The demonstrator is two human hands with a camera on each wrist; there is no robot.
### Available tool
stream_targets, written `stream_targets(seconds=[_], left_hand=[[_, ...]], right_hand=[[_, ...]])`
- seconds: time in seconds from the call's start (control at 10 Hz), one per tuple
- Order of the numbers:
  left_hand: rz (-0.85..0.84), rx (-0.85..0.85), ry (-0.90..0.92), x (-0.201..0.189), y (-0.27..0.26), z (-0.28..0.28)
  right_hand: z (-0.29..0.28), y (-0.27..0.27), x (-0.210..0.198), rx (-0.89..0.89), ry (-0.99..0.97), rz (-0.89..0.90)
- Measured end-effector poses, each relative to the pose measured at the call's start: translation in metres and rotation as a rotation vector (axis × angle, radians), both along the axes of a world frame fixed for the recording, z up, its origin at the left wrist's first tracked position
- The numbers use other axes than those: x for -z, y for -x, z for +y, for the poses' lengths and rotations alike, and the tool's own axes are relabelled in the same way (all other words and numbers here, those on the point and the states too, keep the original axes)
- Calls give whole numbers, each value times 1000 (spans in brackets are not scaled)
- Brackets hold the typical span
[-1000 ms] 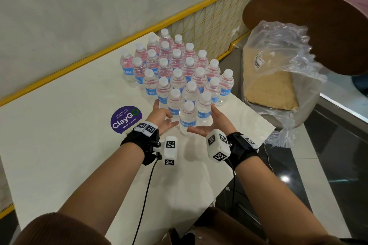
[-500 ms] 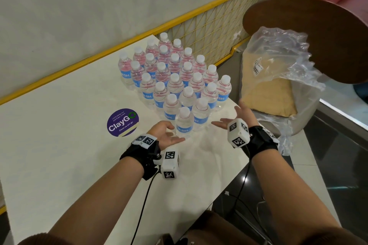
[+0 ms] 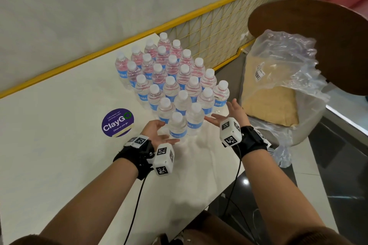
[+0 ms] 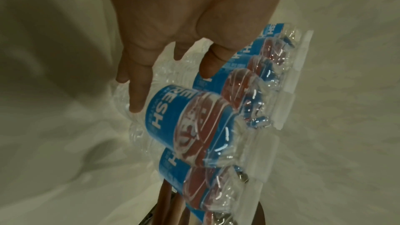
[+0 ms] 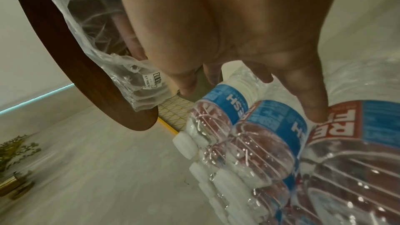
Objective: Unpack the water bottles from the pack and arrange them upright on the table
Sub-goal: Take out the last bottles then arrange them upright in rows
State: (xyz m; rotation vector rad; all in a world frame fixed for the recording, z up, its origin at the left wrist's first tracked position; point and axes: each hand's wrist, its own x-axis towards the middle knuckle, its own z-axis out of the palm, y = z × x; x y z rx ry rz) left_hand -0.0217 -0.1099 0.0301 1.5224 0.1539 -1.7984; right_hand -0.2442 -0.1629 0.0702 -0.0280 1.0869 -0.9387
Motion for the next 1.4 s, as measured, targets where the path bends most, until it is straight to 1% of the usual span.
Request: stream_targets(seconds=[0.1, 0.2, 0.3, 0.4, 0.5, 0.6, 0.7, 0.8, 0.9, 1.0, 1.2, 1.4], left_hand=[[-4, -22, -6, 3, -1, 3], [43, -93, -14, 5, 0, 4], [74, -160, -18, 8, 0, 4], [51, -140, -19, 5, 1, 5], [-5, -184, -8, -1, 0, 4], [-140, -253, 48, -8, -10, -4], [-238, -284, 158, -25, -30, -24], [-282, -326, 260, -43, -49, -47], [-310, -349, 323, -59, -60, -67], [-367, -345, 319, -67, -74, -82], [-434, -278, 334, -70, -100, -105], [-505, -186, 364, -70, -129, -131]], right_hand=[[-2, 12, -1, -10, -2, -29], [2, 17, 13, -46, -95, -97], [11, 8, 24, -106, -198, -109], [21, -4, 25, -119, -241, -188], [18, -3, 30, -132, -253, -193], [7, 9, 32, -138, -206, -99], [-6, 19, 24, -98, -143, -26], [-12, 16, 17, -111, -108, 42], [-13, 9, 17, -116, -96, 17], [-12, 8, 22, -80, -100, -97], [-21, 11, 42, -98, -95, -73], [-25, 12, 57, -105, -88, -90]])
